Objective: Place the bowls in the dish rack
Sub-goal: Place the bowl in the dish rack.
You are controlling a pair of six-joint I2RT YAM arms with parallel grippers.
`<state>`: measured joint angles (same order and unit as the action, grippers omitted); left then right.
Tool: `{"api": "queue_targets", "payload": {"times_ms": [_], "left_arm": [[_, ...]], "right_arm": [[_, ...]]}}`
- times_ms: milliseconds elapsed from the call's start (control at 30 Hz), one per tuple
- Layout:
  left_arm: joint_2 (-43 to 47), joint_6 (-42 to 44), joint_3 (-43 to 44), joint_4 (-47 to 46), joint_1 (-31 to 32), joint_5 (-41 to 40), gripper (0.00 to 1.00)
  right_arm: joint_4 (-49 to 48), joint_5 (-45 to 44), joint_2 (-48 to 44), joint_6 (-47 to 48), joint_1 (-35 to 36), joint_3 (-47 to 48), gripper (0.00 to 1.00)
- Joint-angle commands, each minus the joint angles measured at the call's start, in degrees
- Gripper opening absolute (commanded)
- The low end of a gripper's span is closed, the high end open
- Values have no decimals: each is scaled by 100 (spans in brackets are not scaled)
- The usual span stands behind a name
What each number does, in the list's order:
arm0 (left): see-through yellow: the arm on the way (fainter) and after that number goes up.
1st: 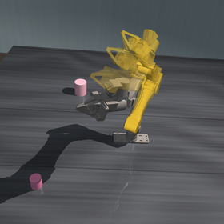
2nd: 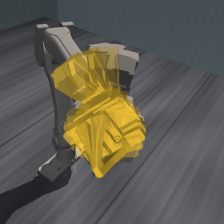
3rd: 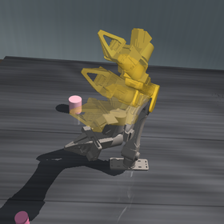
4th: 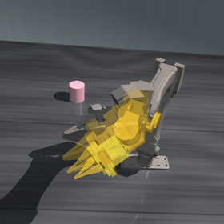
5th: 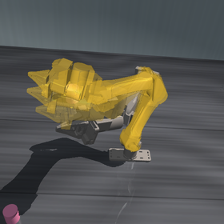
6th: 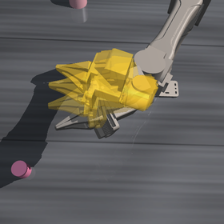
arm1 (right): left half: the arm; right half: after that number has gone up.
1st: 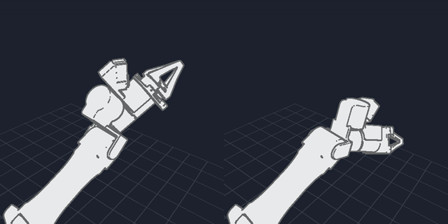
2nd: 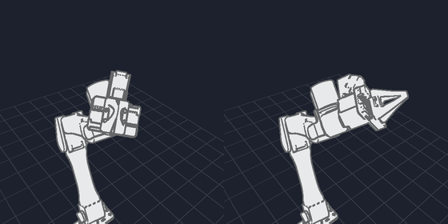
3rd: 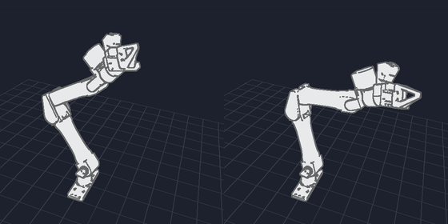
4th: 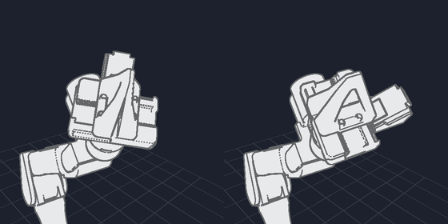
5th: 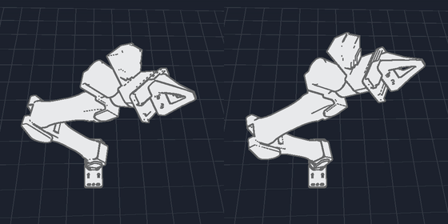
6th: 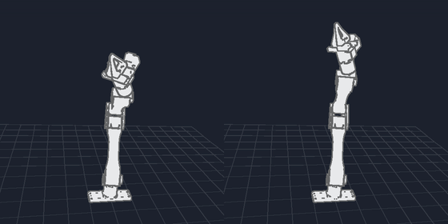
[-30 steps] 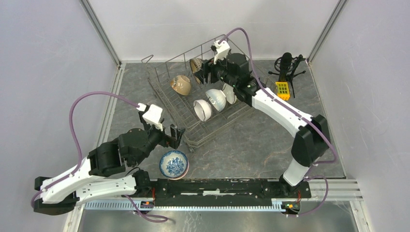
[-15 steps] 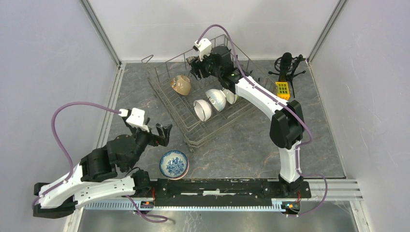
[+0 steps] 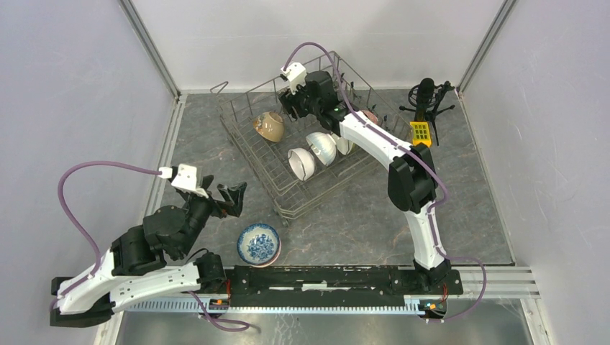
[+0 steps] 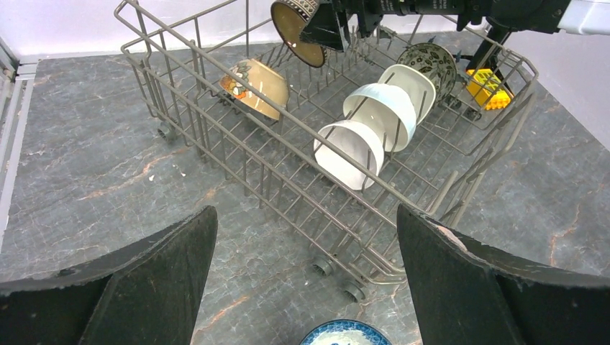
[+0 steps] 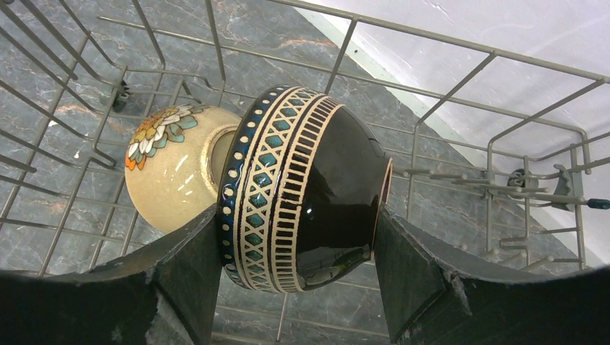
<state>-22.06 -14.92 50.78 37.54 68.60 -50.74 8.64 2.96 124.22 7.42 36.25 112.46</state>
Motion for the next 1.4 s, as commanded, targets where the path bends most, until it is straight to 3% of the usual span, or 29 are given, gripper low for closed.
{"api": "queue_targets", "payload": {"times_ms": [0,1033,1233,1367], "left_arm": [[-80,293,-9,-237,-26,-95,100],[-228,317,-7,-252,-204,161,100],[-228,297,-6,-256,-274,252,100],[-236,291,2,-248,-318,309,100]], "right_arm": [[-574,-81,54,229,-3,520,0],[-60,-372,739,477,265,827,0],[134,-307,731,559,318,809,5],[161,-311,733,593,378,753,18]]}}
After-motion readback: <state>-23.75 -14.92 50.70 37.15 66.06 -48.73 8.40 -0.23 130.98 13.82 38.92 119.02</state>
